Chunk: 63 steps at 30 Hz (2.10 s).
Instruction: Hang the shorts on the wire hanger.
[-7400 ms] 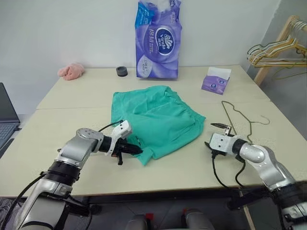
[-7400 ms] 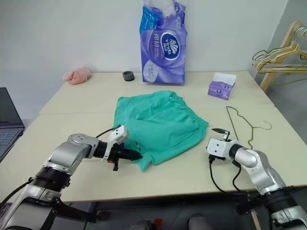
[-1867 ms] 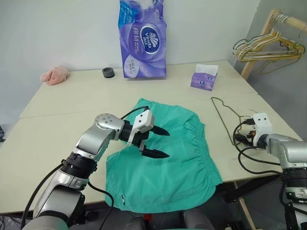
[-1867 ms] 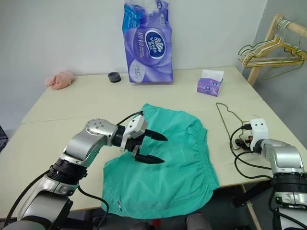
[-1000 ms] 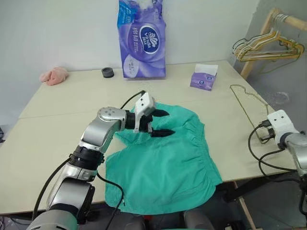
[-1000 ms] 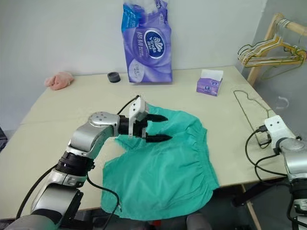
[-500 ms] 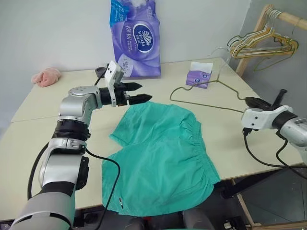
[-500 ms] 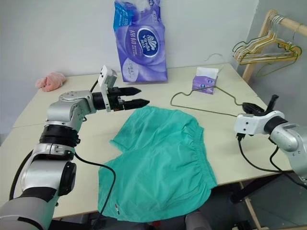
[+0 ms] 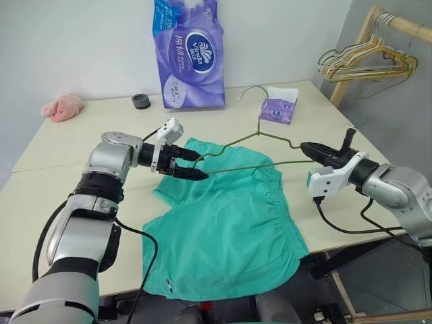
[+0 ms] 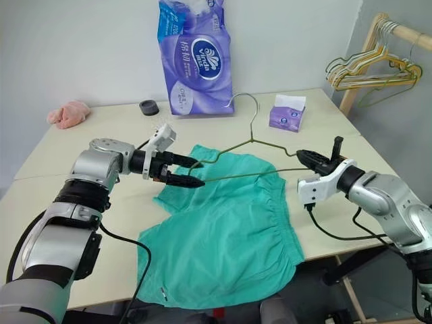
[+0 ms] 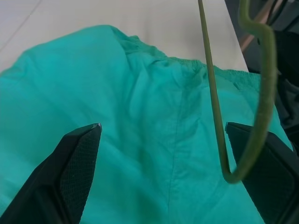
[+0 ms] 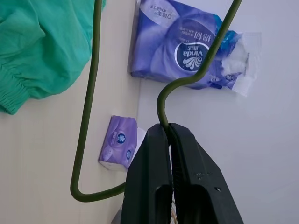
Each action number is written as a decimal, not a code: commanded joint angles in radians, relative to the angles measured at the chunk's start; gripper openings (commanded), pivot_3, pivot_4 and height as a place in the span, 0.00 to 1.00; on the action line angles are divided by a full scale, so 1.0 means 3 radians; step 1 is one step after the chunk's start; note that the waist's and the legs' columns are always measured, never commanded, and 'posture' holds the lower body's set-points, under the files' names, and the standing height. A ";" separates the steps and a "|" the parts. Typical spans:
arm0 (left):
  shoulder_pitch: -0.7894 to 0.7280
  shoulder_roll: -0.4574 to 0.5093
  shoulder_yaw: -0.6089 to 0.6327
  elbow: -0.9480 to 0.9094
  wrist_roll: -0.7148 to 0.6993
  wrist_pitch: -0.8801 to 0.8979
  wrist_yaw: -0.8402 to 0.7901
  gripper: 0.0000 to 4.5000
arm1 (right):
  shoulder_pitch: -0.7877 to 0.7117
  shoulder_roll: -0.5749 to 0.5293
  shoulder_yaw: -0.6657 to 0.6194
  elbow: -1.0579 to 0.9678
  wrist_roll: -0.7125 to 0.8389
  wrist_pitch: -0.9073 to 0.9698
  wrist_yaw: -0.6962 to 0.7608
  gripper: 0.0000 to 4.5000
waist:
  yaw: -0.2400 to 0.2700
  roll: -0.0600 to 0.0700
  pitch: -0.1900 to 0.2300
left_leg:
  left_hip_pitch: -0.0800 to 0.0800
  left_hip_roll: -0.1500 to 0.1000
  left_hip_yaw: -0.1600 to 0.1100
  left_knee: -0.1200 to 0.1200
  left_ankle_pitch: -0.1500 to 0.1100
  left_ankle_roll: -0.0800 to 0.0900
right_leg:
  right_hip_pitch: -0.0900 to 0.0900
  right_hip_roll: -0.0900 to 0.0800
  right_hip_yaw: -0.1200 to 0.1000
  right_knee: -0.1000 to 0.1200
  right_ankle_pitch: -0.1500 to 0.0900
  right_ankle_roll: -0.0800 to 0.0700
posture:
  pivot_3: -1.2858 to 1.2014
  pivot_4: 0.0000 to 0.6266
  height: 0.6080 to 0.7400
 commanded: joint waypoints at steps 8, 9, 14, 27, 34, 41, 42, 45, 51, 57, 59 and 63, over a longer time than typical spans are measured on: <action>0.0188 0.0047 -0.0028 -0.0553 0.0063 -0.0124 0.0062 1.00 | -0.0002 -0.0023 0.0049 0.0108 -0.0091 0.0110 0.0480 0.01 | 0.0000 0.0001 0.0000 | 0.0001 0.0000 0.0001 0.0000 0.0000 0.0000 | 0.0000 0.0000 0.0003 0.0002 0.0000 0.0000 | 0.42 0.10 1.00; 0.0248 0.0054 -0.0053 -0.0639 0.0081 -0.0148 0.0064 1.00 | -0.0003 -0.0011 0.0042 0.0100 -0.0086 0.0131 0.0507 0.01 | 0.0000 0.0001 0.0000 | 0.0002 0.0000 0.0001 0.0000 0.0000 0.0000 | 0.0000 0.0000 0.0003 0.0003 0.0000 0.0000 | 0.42 0.10 1.00; 0.0383 0.0044 -0.0079 -0.0751 0.0148 -0.0161 0.0142 1.00 | -0.0071 0.0054 0.0004 0.0041 -0.0090 0.0186 0.0531 0.01 | 0.0000 0.0000 0.0000 | 0.0002 0.0001 0.0000 0.0001 0.0000 0.0000 | 0.0000 0.0000 0.0002 0.0004 0.0000 0.0000 | 0.42 0.10 1.00; 0.0411 -0.0068 -0.0054 -0.0653 0.0124 -0.0091 0.0330 1.00 | -0.0229 0.0179 -0.0057 0.0005 -0.0108 0.0074 0.0331 0.01 | -0.0001 0.0001 -0.0001 | 0.0002 0.0000 0.0000 0.0002 0.0000 0.0000 | 0.0000 -0.0002 0.0002 0.0005 0.0000 -0.0001 | 0.42 0.10 1.00; 0.0473 -0.0129 -0.0072 -0.0788 0.0087 0.0049 0.0376 0.81 | -0.0271 0.0243 -0.0005 0.0018 -0.0134 0.0067 0.0350 0.00 | -0.0002 0.0001 -0.0001 | 0.0002 0.0000 0.0000 0.0002 0.0000 0.0000 | 0.0000 -0.0002 0.0002 0.0005 0.0000 -0.0001 | 0.42 0.10 1.00; 0.0513 -0.0161 -0.0074 -0.0843 0.0100 0.0166 0.0439 0.34 | -0.0240 0.0261 -0.0011 -0.0003 -0.0132 0.0059 0.0359 0.00 | -0.0003 0.0001 -0.0001 | 0.0002 0.0000 0.0000 0.0002 0.0000 0.0000 | 0.0000 -0.0002 0.0001 0.0006 0.0000 -0.0001 | 0.42 0.10 1.00; 0.0510 -0.0166 -0.0076 -0.0836 0.0101 0.0174 0.0449 0.27 | -0.0231 0.0260 -0.0012 -0.0006 -0.0133 0.0059 0.0358 0.00 | -0.0003 0.0001 -0.0001 | 0.0002 0.0000 0.0000 0.0002 0.0000 0.0000 | 0.0000 -0.0002 0.0001 0.0006 0.0000 -0.0001 | 0.42 0.10 1.00; 0.0508 -0.0175 -0.0079 -0.0831 0.0101 0.0192 0.0469 0.07 | -0.0211 0.0264 -0.0016 -0.0024 -0.0130 0.0065 0.0357 0.00 | -0.0003 0.0001 -0.0001 | 0.0002 -0.0001 0.0000 0.0003 0.0000 0.0000 | 0.0000 -0.0002 0.0001 0.0006 0.0000 -0.0001 | 0.42 0.10 1.00; 0.0536 -0.0196 -0.0065 -0.0843 0.0087 0.0243 0.0501 0.00 | -0.0164 0.0261 -0.0022 -0.0073 -0.0140 0.0058 0.0350 0.00 | -0.0003 0.0001 -0.0001 | 0.0002 0.0000 0.0000 0.0003 0.0000 0.0000 | 0.0000 -0.0002 0.0002 0.0006 0.0000 -0.0001 | 0.42 0.11 1.00; 0.0546 -0.0236 0.0038 -0.0814 -0.0004 0.0280 0.0563 0.00 | -0.0157 0.0276 -0.0041 -0.0100 -0.0086 0.0051 0.0366 0.00 | -0.0003 0.0001 -0.0001 | 0.0002 -0.0001 0.0000 0.0003 0.0000 0.0000 | 0.0000 -0.0002 0.0001 0.0006 0.0000 -0.0001 | 0.42 0.10 1.00; 0.0531 -0.0248 0.0091 -0.0751 -0.0028 0.0258 0.0616 0.00 | -0.0130 0.0291 -0.0075 -0.0129 0.0038 0.0068 0.0418 0.00 | -0.0003 0.0001 -0.0001 | 0.0002 0.0000 0.0000 0.0003 0.0000 0.0000 | 0.0000 -0.0002 0.0002 0.0006 0.0000 -0.0001 | 0.42 0.10 1.00; 0.0556 -0.0240 0.0148 -0.0671 -0.0001 0.0125 0.0734 0.00 | -0.0030 0.0293 -0.0199 -0.0216 0.0262 0.0163 0.0512 0.16 | -0.0003 0.0001 -0.0001 | 0.0002 0.0000 0.0000 0.0003 0.0000 0.0000 | 0.0001 -0.0002 0.0002 0.0006 0.0001 -0.0001 | 0.42 0.10 1.00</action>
